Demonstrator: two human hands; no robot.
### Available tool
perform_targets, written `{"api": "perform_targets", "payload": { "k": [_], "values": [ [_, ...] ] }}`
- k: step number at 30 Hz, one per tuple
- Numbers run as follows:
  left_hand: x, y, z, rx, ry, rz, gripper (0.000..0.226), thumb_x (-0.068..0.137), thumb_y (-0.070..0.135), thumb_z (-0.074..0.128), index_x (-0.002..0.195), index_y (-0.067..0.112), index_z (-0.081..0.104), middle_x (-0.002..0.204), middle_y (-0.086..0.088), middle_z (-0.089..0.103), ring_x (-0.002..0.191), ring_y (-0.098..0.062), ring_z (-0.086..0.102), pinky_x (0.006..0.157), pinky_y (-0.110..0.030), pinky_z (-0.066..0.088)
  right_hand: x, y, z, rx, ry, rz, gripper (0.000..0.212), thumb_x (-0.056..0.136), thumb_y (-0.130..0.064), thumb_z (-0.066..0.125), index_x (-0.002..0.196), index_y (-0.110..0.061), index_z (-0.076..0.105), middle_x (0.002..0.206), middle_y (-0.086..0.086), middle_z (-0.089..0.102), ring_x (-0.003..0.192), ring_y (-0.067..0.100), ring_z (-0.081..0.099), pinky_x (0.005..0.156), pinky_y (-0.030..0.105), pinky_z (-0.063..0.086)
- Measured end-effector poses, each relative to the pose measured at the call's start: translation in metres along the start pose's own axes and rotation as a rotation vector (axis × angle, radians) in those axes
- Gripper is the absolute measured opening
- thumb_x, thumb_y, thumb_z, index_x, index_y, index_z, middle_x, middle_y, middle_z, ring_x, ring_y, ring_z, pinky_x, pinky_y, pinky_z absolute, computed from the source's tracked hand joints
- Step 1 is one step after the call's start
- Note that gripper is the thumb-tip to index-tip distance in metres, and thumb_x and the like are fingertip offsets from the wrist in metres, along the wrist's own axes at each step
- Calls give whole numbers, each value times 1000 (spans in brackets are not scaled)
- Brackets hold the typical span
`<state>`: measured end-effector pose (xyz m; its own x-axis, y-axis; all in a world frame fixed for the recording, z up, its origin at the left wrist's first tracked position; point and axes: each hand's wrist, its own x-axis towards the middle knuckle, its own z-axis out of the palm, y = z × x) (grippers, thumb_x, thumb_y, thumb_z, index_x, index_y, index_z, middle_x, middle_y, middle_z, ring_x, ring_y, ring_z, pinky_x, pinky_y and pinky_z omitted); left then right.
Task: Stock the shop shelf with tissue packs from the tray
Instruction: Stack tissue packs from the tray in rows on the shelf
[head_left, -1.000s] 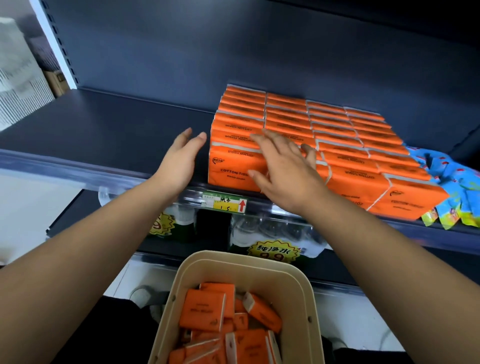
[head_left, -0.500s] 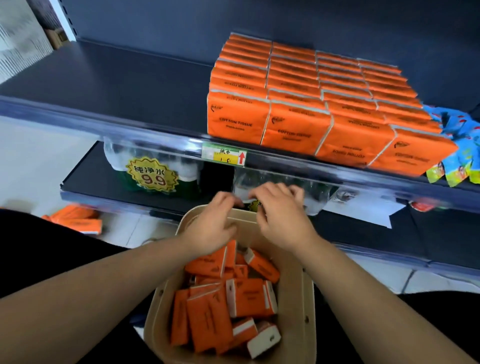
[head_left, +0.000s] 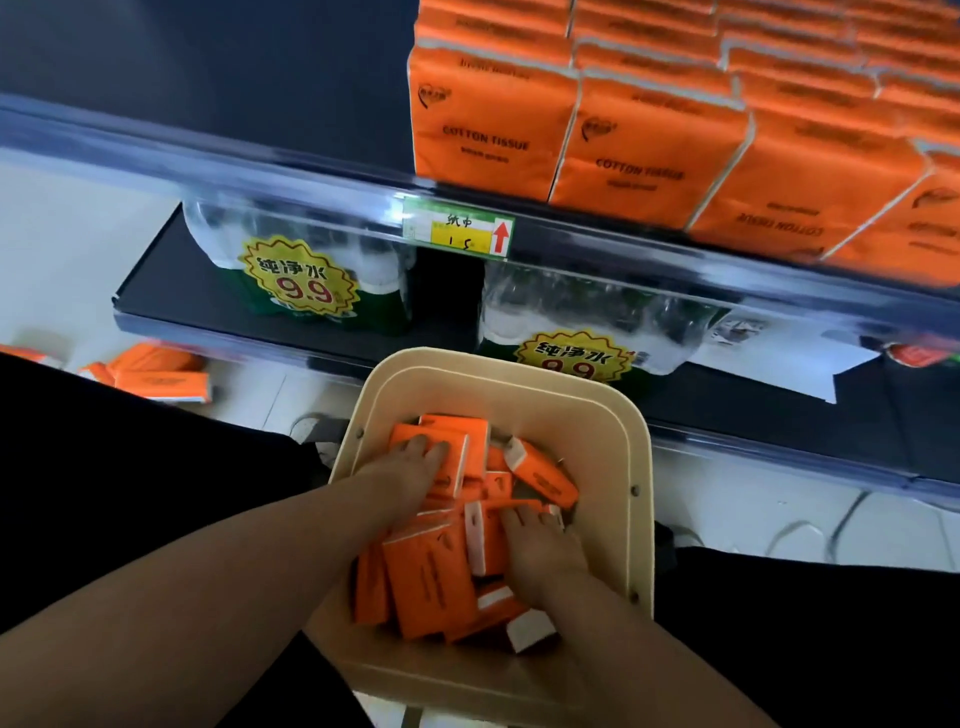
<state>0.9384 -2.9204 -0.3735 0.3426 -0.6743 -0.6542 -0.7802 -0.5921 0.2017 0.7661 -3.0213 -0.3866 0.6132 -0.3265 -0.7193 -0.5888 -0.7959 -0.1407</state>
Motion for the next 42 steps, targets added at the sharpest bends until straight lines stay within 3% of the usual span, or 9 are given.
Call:
{"api": "perform_targets", "payload": {
  "k": [5, 9, 14, 19, 24, 29, 33, 37, 42],
  "values": [
    [19, -2, 1, -104, 16, -44, 87, 87, 28, 63, 152, 21, 5, 157, -12, 8, 140, -34, 25, 113, -46, 30, 16, 8, 0, 35, -16, 15, 87, 92, -23, 54, 154, -32, -6, 163, -3, -3, 147, 30, 10, 115, 51, 21],
    [33, -6, 5, -137, 38, -100, 83, 86, 21, 58, 152, 16, 7, 156, -14, 14, 140, -34, 26, 115, -45, 27, 27, 11, 1, 78, -83, 25, 86, 92, -19, 51, 153, -35, -8, 163, -2, -5, 146, 32, 11, 112, 50, 28],
    [40, -4, 10, 8, 32, -130, 77, 86, 26, 57, 149, 19, 13, 147, -18, 16, 133, -36, 24, 110, -46, 31, 34, 9, -5, -1, -41, 55, 62, 92, -30, 52, 148, -32, 25, 153, 9, 18, 140, 35, 19, 111, 51, 28],
    [41, 1, 6, 34, 97, -166, 66, 82, 23, 60, 138, 24, 26, 143, -15, 21, 131, -34, 27, 109, -46, 30, 33, 19, -1, 30, -63, 8, 73, 91, -27, 56, 151, -28, 15, 156, 7, 20, 143, 33, 19, 113, 51, 24],
    [38, 0, 7, 117, 102, -183, 53, 93, 17, 45, 142, 17, 23, 142, -17, 33, 128, -35, 39, 109, -42, 31, 28, 26, 0, 76, -125, 25, 80, 86, -31, 64, 148, -25, 14, 146, 13, 36, 133, 34, 36, 106, 46, 39],
    [26, -3, 1, 247, 84, -142, 45, 99, 26, 36, 143, 15, 31, 149, -21, 20, 137, -38, 23, 115, -46, 20, 13, 32, -12, 138, -116, -13, 71, 83, -35, 66, 144, -28, 32, 146, 7, 42, 132, 28, 42, 108, 37, 38],
    [16, -10, -14, 56, 30, -89, 47, 96, 31, 43, 139, 16, 33, 147, -16, 30, 131, -35, 36, 111, -44, 29, 2, 30, -30, 203, -44, -88, 56, 79, -27, 62, 130, -39, 43, 130, -2, 56, 120, 23, 54, 101, 39, 44],
    [1, -20, -36, -118, -95, 60, 62, 84, 35, 69, 137, 16, 40, 139, -9, 47, 121, -26, 50, 101, -33, 41, -13, 17, -64, 341, 79, -182, 25, 79, -29, 59, 93, -49, 58, 116, -9, 63, 110, 14, 58, 96, 31, 44],
    [-29, -12, -100, -256, 10, 231, 47, 84, 26, 70, 128, 22, 55, 126, 0, 57, 106, -15, 55, 85, -20, 40, -43, -1, -120, 601, 84, -337, 32, 77, -15, 76, 94, -38, 63, 106, -9, 58, 98, 9, 59, 91, 28, 50]
  ]
}}
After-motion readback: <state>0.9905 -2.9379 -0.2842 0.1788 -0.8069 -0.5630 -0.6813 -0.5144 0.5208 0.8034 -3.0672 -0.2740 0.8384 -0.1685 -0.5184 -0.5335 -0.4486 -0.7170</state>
